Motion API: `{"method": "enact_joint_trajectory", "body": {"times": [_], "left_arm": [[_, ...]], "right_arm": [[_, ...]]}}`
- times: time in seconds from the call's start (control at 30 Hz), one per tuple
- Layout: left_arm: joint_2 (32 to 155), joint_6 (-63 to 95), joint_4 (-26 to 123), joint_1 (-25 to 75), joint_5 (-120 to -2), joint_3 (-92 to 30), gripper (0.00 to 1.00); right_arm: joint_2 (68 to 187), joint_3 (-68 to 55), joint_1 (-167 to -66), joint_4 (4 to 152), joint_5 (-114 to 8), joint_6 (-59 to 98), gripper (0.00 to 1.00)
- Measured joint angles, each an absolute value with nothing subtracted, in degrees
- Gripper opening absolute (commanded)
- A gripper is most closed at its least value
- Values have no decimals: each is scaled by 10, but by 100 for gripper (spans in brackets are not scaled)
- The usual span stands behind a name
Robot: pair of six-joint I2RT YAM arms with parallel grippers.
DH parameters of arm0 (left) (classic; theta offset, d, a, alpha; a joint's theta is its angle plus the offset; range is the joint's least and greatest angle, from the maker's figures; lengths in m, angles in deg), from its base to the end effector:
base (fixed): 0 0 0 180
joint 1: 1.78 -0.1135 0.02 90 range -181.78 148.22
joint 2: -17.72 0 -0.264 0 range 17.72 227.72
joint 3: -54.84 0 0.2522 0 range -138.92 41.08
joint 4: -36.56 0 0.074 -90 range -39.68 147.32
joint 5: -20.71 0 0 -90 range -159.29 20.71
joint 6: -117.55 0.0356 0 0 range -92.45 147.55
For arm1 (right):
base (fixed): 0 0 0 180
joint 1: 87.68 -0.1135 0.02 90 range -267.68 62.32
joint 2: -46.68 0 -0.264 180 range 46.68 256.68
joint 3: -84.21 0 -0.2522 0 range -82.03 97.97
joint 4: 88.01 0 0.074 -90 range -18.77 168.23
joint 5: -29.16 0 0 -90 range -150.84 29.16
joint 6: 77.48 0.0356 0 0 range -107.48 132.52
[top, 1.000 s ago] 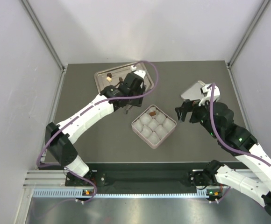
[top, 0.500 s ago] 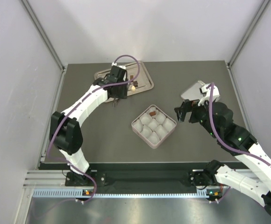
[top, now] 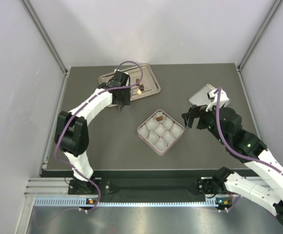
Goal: Pack the chocolate
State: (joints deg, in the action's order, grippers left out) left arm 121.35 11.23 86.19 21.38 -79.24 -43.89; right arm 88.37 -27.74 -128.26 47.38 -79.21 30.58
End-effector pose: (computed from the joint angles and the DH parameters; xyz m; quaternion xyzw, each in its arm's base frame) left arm 0.3672 -0.1504 0.2597 0.0302 0.9488 -0.0248 0.3135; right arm 0.1221 0.0898 0.3673 -0.0644 0.8028 0.1705 0.5677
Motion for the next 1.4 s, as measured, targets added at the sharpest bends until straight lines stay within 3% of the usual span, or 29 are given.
{"method": "enact_joint_trajectory", "body": {"times": [1.4], "left_arm": [[1225, 112, 875, 203, -801, -405, 48]], "right_arm": [[891, -278, -1283, 486, -792, 305, 100]]}}
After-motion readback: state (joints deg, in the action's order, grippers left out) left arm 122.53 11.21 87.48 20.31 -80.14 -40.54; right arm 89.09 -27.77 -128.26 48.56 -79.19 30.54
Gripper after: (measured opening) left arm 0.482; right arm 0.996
